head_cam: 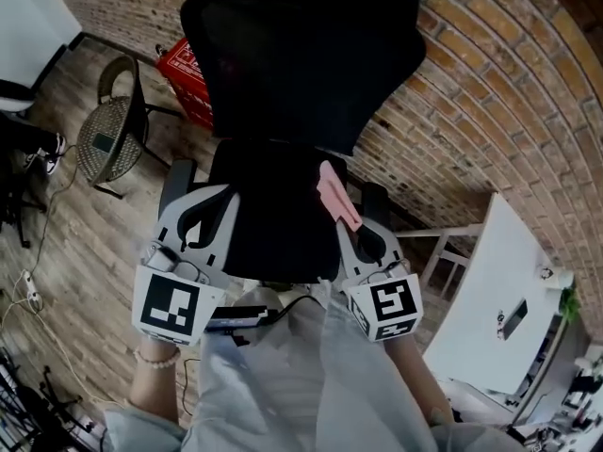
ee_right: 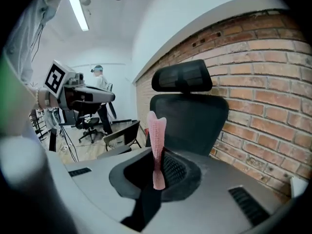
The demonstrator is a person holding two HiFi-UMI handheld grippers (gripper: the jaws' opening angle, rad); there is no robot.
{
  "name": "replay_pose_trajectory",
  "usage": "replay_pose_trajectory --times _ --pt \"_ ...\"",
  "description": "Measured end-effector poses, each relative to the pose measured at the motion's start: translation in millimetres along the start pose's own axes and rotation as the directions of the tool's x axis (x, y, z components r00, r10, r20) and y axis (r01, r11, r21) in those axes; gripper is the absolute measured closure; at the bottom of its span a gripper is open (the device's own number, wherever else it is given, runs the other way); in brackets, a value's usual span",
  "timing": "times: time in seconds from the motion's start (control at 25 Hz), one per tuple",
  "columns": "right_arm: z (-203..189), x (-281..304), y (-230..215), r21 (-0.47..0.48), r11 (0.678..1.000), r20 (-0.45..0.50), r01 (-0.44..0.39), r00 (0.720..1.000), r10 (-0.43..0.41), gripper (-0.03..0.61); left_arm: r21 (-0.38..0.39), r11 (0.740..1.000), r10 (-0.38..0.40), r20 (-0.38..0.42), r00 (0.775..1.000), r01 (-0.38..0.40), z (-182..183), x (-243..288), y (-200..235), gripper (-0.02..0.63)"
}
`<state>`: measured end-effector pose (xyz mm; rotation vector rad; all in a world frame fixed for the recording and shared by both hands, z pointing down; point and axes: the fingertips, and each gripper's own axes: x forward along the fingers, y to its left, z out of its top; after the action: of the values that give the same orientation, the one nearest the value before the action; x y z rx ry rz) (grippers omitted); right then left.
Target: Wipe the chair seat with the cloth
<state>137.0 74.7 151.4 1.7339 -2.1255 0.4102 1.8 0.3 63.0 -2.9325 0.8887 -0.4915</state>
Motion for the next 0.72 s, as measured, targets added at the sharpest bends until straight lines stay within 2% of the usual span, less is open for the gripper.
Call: replay_pose_trajectory --times 0.12,0.24,0.56,0.72 --pt "20.0 -5.7 4.3 -0.002 1.0 0.041 -0.006 0.999 0.006 0.523 -0.031 0.999 0.027 0.018 0.999 -0.026 6.8 -11.4 4.2 0.595" --pt "31.1 -11.2 6.6 0.005 1.0 0.066 -0.009 0.998 0.008 0.523 -0.028 0.999 0.04 0.019 0.999 -0.039 9.9 -17.1 4.8 0.595" --pt "51.5 -16.4 3.9 -0.024 1.0 0.111 -0.005 0.994 0.008 0.523 -0.048 0.999 0.024 0.038 0.999 -0.023 18.8 -18.6 1.1 0.595" --pt "55.2 -15.4 1.4 -0.015 1.0 0.124 0.001 0.992 0.001 0.523 -0.028 1.0 0.0 0.039 0.999 0.001 21.7 -13.6 -3.5 0.595"
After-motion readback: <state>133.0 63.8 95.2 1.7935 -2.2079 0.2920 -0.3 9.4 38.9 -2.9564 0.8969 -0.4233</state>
